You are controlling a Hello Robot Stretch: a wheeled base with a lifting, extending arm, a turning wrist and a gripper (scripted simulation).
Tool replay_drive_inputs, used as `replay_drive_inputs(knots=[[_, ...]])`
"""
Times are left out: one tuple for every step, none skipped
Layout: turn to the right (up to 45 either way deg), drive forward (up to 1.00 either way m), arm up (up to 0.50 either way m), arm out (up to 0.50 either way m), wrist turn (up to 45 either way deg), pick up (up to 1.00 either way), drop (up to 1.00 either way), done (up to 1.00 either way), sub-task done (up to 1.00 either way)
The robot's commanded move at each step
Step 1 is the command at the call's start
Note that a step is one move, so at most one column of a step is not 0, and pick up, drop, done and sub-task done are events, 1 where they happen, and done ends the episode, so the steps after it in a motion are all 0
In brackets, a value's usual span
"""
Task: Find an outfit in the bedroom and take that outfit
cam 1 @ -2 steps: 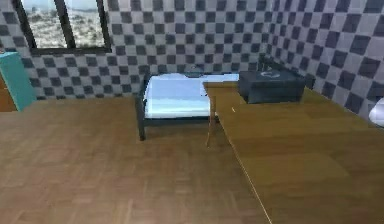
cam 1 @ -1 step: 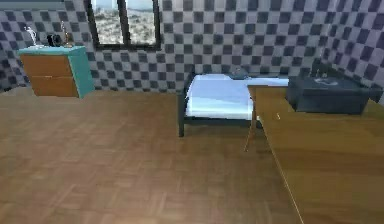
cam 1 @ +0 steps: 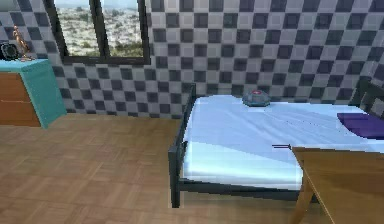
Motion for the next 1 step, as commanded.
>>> replay_drive_inputs(knots=[[-21.0, 0.0, 0.0, 0.0, 0.0, 0.0, 0.0, 0.0, 0.0]])
